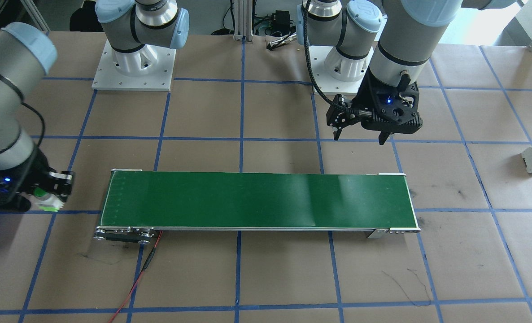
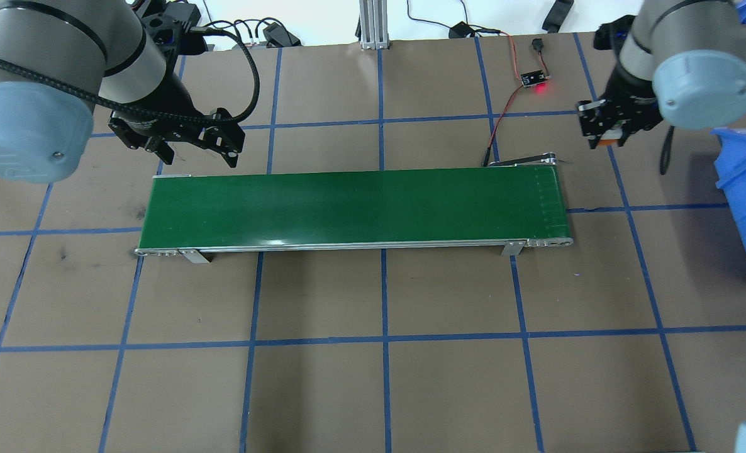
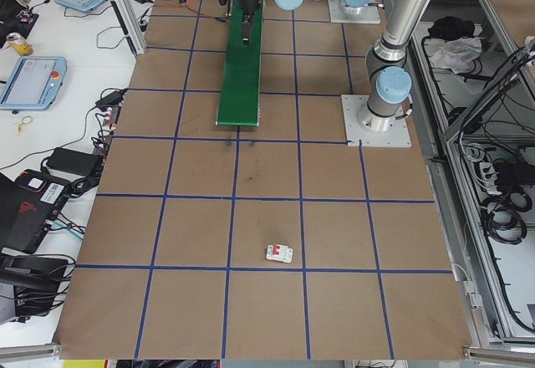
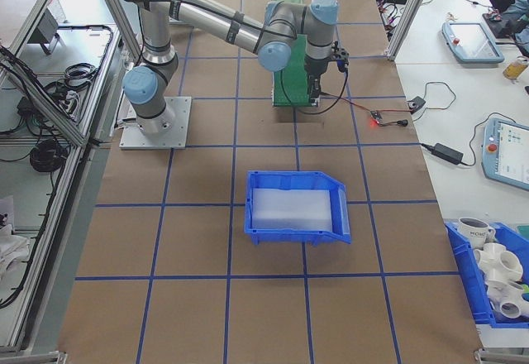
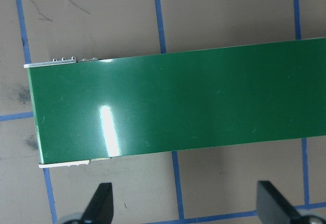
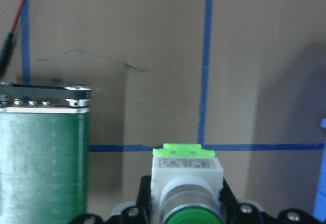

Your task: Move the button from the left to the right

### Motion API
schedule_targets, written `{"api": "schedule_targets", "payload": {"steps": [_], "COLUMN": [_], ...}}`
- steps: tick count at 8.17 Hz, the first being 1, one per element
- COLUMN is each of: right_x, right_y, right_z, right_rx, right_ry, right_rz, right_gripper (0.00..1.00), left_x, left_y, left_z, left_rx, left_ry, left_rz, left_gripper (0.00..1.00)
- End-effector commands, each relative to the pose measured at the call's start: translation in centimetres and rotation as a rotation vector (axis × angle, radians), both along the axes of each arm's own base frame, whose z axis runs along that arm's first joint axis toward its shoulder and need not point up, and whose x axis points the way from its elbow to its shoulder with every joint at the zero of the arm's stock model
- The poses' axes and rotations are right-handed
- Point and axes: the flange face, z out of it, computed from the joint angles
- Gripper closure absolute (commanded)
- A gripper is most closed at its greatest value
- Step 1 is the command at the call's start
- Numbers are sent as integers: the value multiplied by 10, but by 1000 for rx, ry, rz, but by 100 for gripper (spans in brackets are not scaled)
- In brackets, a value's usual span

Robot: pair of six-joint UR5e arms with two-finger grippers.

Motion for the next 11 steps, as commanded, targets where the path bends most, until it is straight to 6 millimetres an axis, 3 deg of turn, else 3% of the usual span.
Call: {"api": "schedule_targets", "payload": {"steps": [1, 2, 5, 7, 10, 11], "right_x": [-155, -203, -300, -361, -386, -388], "right_y": [37, 56, 99, 108, 97, 96], "right_z": [22, 24, 16, -40, -128, -139], "right_rx": [-3, -6, -35, -58, -35, -28], "right_ry": [19, 8, 3, -27, -68, -78], "right_rz": [88, 108, 186, 229, 237, 235], "right_gripper": [100, 100, 100, 100, 100, 95], "left_x": [0, 0, 0, 0, 0, 1], "left_y": [0, 1, 0, 1, -1, -3], "left_z": [1, 3, 0, 2, 0, 2], "left_rx": [-2, -6, 0, -5, -3, -24], "left_ry": [0, 0, 1, 3, 2, -5], "left_rz": [3, 3, 9, 9, 12, 6], "left_gripper": [0, 0, 0, 0, 0, 0]}}
